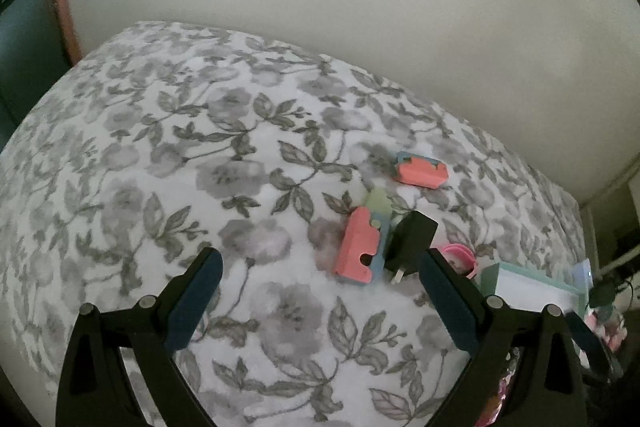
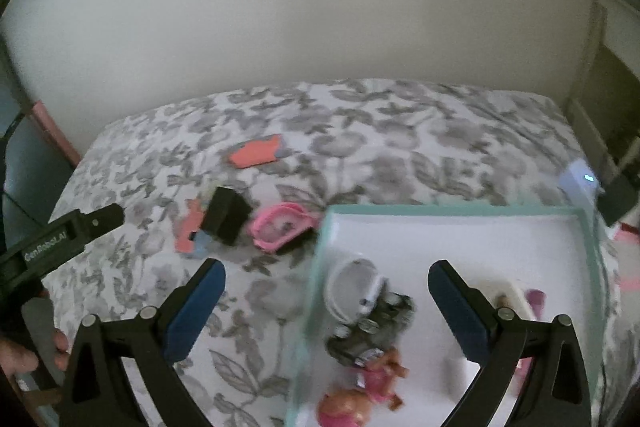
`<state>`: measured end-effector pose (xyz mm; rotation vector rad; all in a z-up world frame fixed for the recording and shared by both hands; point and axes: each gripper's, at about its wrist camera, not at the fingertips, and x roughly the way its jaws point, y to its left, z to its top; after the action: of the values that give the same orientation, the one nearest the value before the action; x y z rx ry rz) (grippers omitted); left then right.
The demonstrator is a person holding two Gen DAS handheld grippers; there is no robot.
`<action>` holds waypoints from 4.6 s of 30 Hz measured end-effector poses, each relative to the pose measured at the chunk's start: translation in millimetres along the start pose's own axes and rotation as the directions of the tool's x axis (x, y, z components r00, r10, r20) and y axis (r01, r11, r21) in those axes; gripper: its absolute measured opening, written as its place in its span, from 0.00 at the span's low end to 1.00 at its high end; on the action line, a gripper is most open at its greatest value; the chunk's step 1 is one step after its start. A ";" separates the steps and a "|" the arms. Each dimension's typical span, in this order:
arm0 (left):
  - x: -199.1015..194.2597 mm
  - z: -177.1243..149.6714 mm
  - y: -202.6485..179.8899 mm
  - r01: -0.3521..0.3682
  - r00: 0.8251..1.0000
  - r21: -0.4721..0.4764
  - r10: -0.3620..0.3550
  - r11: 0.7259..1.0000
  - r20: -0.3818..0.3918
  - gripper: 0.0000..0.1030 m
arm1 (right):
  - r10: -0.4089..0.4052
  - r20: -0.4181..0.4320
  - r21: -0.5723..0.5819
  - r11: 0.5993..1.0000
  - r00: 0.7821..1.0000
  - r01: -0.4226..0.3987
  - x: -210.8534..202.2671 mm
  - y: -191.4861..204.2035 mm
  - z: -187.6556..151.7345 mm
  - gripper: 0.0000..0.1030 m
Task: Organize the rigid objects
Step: 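Move both open tools from the tray back toward the remaining items on the bedspread, then grasp the pink watch band with the right tool while the left tool grasps the pink-and-teal block, then carry the pink watch band and pink-and-teal block over the tray with both tools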
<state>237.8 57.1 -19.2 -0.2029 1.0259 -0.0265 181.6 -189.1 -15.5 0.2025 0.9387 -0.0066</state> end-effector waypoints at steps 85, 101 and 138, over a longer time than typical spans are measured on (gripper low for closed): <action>-95.8 -21.0 -91.9 0.222 0.973 0.225 -0.231 0.949 0.013 0.42 | -0.075 0.035 0.127 0.989 0.997 0.070 -77.3 -14.5 -16.4 0.65; -69.0 -68.5 -189.3 0.312 0.950 0.267 -0.302 0.912 -0.081 0.43 | -0.280 0.002 0.285 0.920 0.960 0.268 -90.4 -120.9 -39.7 0.65; 10.0 -123.4 -217.8 0.274 0.945 0.321 -0.192 0.907 -0.264 0.43 | -0.307 -0.205 0.330 0.872 0.929 0.361 -29.0 -166.9 -64.2 0.66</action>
<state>153.8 -176.8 -50.3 0.0088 1.2004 -0.4622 97.4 -343.9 -57.4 0.3843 1.1073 -0.4985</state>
